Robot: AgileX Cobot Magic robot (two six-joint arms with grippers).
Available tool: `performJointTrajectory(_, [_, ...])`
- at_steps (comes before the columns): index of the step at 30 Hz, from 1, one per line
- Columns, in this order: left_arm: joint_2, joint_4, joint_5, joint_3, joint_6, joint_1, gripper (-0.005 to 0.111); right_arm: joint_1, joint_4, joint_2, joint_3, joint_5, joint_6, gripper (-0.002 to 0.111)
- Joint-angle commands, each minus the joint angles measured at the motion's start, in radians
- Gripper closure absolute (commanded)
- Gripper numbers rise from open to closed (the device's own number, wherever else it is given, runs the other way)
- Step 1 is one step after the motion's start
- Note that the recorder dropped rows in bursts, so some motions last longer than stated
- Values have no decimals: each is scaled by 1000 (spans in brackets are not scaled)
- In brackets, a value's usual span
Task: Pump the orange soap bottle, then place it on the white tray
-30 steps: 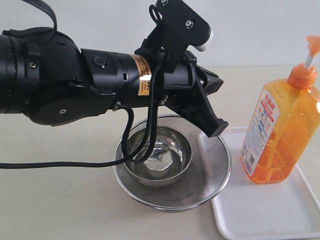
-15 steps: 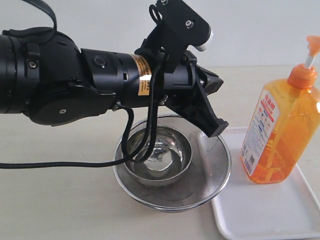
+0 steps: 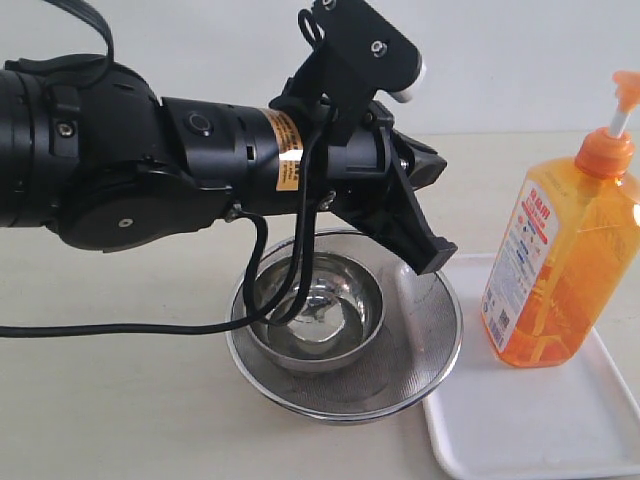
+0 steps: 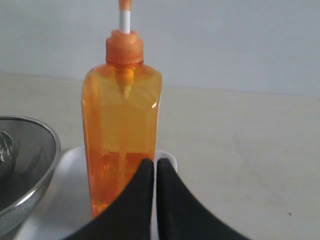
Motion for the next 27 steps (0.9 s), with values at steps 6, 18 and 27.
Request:
performJointTrajectory(6, [-9,-7,-3,4,1,3,102,-3,-30,-6,82,-18,46,108])
performJointTrajectory(18, [-9,-7,-3,4,1,3,102,-3,-154,-6,84,-24,178,108])
performJointTrajectory(27, [-9,-7,-3,4,1,3,102,0,-150,-6,84,-2,162,108])
